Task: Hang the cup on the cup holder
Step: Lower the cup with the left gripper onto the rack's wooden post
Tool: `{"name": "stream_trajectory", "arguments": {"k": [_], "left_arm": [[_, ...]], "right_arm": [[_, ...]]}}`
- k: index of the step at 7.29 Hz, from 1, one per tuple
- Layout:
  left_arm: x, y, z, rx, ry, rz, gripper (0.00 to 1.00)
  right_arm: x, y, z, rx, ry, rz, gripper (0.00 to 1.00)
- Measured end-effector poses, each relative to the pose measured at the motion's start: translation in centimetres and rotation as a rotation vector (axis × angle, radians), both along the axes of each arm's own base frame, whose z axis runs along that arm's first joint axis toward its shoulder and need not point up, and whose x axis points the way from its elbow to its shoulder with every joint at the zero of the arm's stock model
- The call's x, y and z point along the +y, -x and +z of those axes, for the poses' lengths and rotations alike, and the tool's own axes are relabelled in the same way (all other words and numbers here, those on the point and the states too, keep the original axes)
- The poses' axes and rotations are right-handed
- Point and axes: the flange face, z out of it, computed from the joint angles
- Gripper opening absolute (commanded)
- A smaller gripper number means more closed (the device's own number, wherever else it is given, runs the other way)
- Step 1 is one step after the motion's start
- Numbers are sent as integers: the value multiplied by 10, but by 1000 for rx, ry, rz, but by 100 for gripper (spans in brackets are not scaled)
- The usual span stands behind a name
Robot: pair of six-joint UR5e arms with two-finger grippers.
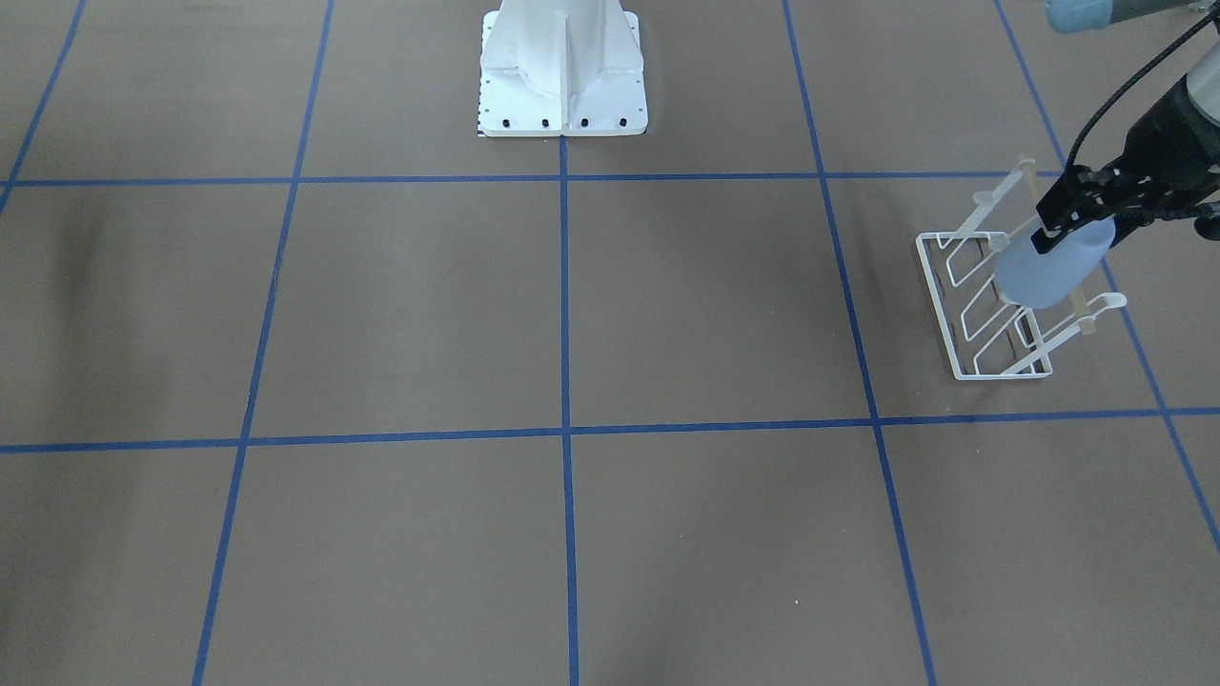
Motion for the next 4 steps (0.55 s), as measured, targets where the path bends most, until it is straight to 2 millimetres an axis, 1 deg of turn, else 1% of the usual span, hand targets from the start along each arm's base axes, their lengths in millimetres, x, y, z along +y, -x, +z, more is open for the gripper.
{"name": "stream_trajectory", "arguments": {"k": [2, 4], "left_arm": [[1, -2, 4, -2, 5, 4, 0], [0, -8, 10, -3, 7, 15, 0]], "right_arm": [[0, 0, -1, 3, -2, 3, 100], [0, 0, -1, 4, -2, 5, 100]]}}
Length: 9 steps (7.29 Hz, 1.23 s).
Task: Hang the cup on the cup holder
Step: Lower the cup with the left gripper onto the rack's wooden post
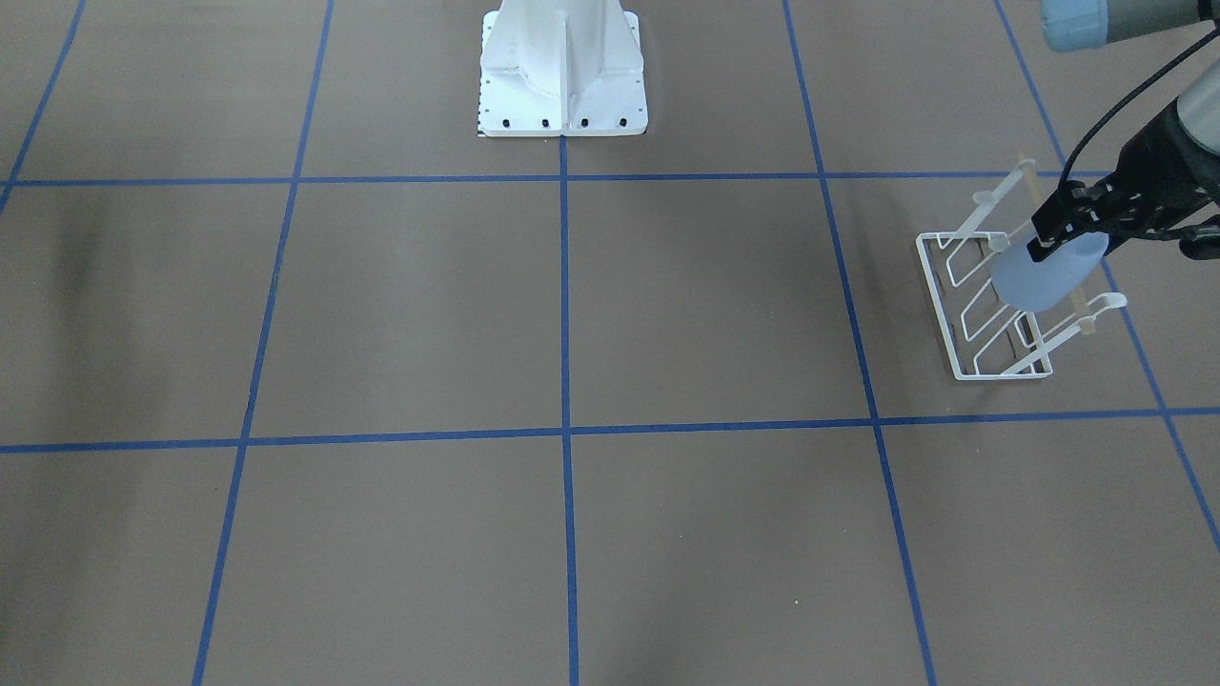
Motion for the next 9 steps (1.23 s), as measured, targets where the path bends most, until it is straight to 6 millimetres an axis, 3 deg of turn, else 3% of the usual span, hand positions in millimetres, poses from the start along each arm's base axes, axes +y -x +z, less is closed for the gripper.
{"name": "stream_trajectory", "arguments": {"k": [4, 9], "left_arm": [[-7, -9, 36, 60, -19, 18, 0], [-4, -18, 54, 62, 1, 37, 0]], "right_arm": [[0, 1, -1, -1, 0, 1, 100], [1, 1, -3, -7, 1, 2, 100]]}}
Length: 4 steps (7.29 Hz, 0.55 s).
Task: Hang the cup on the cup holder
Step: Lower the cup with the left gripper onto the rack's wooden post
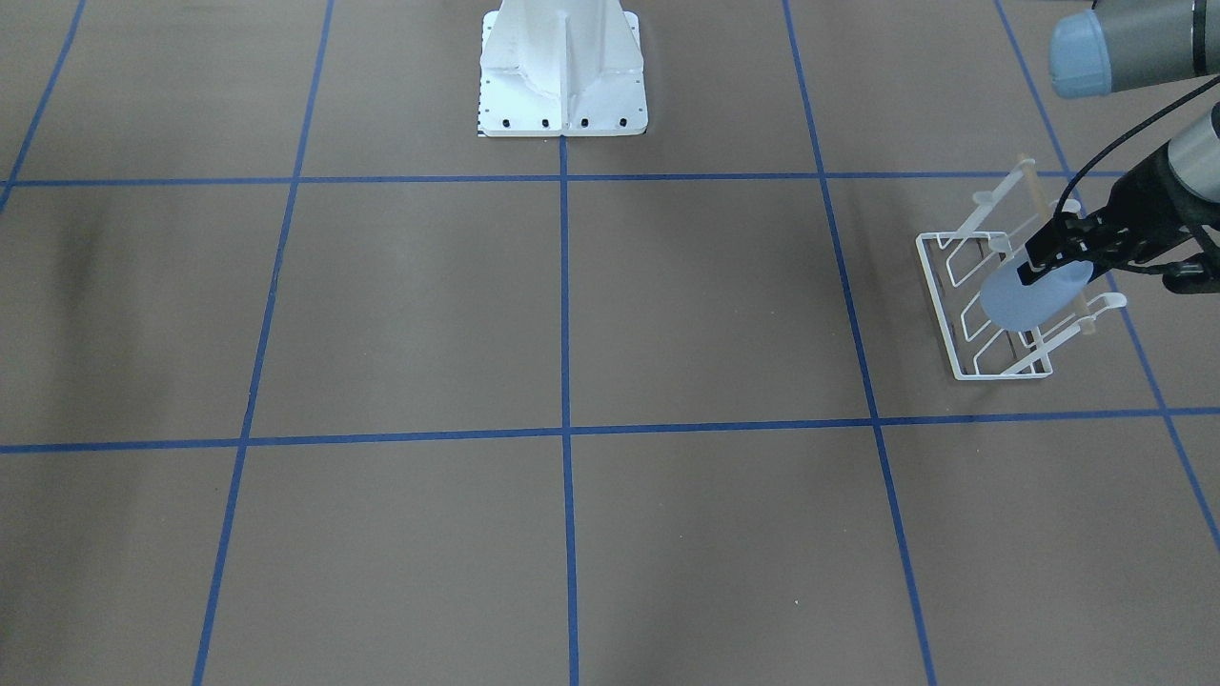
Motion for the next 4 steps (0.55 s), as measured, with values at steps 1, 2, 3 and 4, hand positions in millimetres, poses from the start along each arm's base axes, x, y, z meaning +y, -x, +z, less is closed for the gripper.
{"name": "stream_trajectory", "arguments": {"k": [1, 2, 3, 4], "left_arm": [[0, -5, 2, -1, 2, 8, 0], [-1, -9, 7, 0, 1, 15, 0], [-4, -14, 15, 2, -4, 21, 0], [-7, -18, 23, 5, -11, 24, 21]], "right_arm": [[0, 0, 0, 0, 0, 0, 100], [0, 0, 0, 0, 0, 0, 100], [0, 1, 0, 1, 0, -1, 100], [0, 1, 0, 1, 1, -2, 100]]}}
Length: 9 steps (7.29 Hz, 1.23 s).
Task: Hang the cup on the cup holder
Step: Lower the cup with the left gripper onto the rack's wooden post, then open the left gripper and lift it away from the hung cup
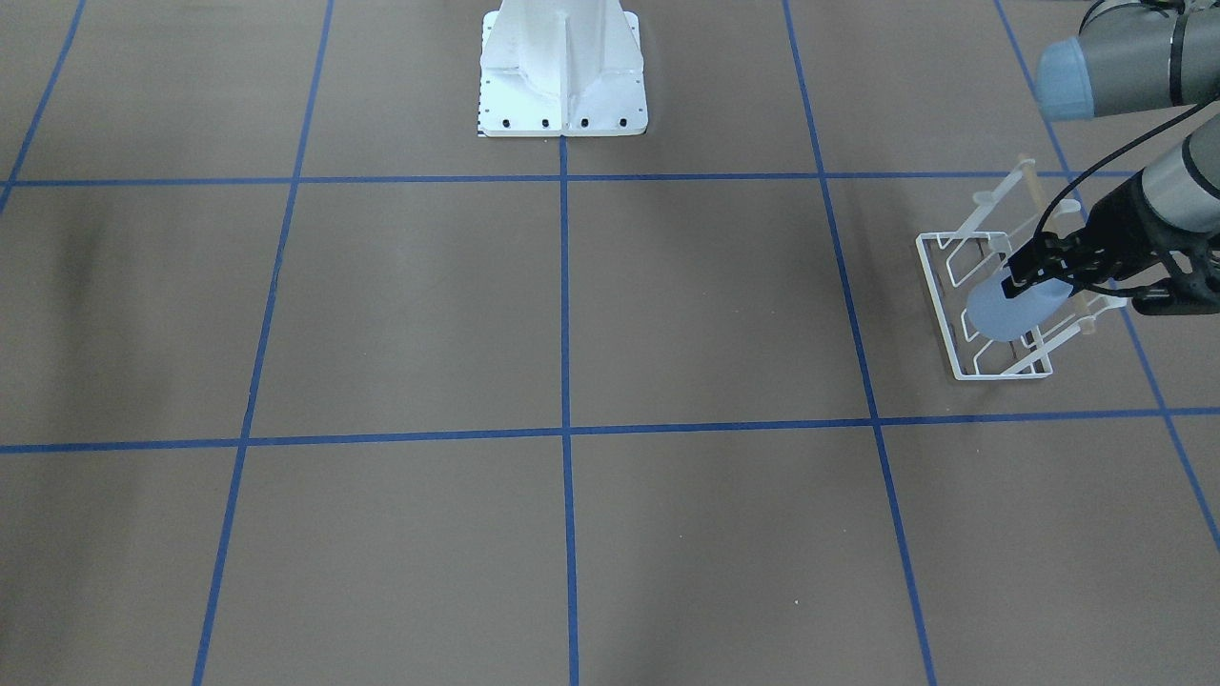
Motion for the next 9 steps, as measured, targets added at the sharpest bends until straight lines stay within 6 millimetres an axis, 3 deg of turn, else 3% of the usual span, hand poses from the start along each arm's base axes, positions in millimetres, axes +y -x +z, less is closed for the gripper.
{"name": "stream_trajectory", "arguments": {"k": [1, 2, 6, 9], "left_arm": [[-2, -2, 5, 2, -3, 2, 65], [-2, -4, 6, 3, -3, 1, 98], [-2, -8, 3, 8, -9, 1, 99], [13, 4, -27, 27, -67, -6, 99]], "right_arm": [[0, 0, 0, 0, 0, -1, 100], [0, 1, 0, 0, 0, -1, 100], [0, 1, 0, -2, 1, -3, 100], [-3, 2, 0, 15, 1, 3, 100]]}}
